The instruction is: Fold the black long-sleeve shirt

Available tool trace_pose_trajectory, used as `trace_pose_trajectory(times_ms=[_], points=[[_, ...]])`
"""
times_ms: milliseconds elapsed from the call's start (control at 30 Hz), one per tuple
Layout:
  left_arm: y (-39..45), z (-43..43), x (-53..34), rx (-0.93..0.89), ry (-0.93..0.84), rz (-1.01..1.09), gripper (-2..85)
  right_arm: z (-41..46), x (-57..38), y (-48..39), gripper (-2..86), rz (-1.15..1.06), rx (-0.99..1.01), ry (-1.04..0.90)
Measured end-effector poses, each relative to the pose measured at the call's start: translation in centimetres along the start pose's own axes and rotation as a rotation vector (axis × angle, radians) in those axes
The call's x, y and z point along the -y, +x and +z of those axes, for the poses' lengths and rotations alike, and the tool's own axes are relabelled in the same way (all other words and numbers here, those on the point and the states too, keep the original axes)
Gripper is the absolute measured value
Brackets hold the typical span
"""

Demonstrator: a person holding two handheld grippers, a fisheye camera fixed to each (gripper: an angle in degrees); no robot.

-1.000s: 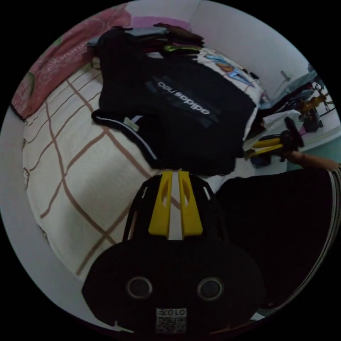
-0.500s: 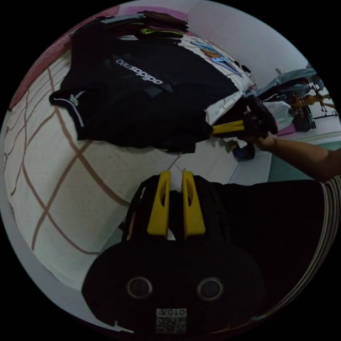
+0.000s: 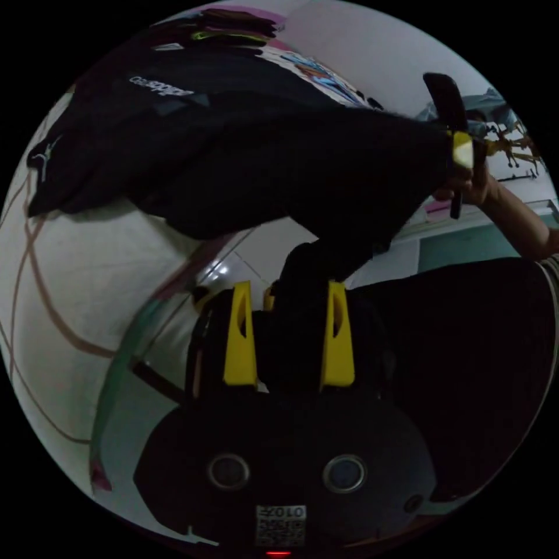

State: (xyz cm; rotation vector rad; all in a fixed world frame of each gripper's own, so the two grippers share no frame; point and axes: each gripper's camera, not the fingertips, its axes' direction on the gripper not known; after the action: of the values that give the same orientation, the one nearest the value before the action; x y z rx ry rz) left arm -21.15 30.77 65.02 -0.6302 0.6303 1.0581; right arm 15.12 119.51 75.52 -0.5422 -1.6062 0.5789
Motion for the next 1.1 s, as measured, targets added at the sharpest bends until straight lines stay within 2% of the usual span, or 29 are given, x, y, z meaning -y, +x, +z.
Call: trace_pose_trajectory(times_ms=[100, 300, 500, 600, 700, 900, 1100], points=[[2.3, 1.6, 0.4, -0.016, 0.038, 0.030, 17.1, -1.5, -0.5, -0.4, 3.9, -0.024, 0.022, -0.004], [8.8, 3.2, 2.1, 0.160, 0.076, 0.149, 17.8, -4.1, -1.7, -2.4, 3.8, -0.086, 0.039, 0.021], [12.3, 5.1, 3.7, 0.310, 0.108, 0.026, 16.3, -5.9, -3.1, -3.6, 3.9, -0.087, 0.040, 0.032], [13.3, 5.9, 4.6, 0.302, 0.115, -0.047, 11.6, -6.6, -3.7, -3.9, 3.9, -0.079, 0.049, 0.036], [14.0, 6.6, 4.9, 0.322, 0.061, -0.136, 2.6, -7.2, -4.2, -4.2, 3.9, -0.066, 0.036, 0.028], [17.6, 3.8, 0.8, 0.461, 0.114, -0.193, 0.3, -9.2, -5.9, -4.1, 3.9, -0.016, 0.029, 0.077], [24.3, -3.1, -1.3, 0.678, 0.049, -0.057, 0.1, -9.5, -8.9, -4.0, 4.0, 0.030, 0.070, 0.036]])
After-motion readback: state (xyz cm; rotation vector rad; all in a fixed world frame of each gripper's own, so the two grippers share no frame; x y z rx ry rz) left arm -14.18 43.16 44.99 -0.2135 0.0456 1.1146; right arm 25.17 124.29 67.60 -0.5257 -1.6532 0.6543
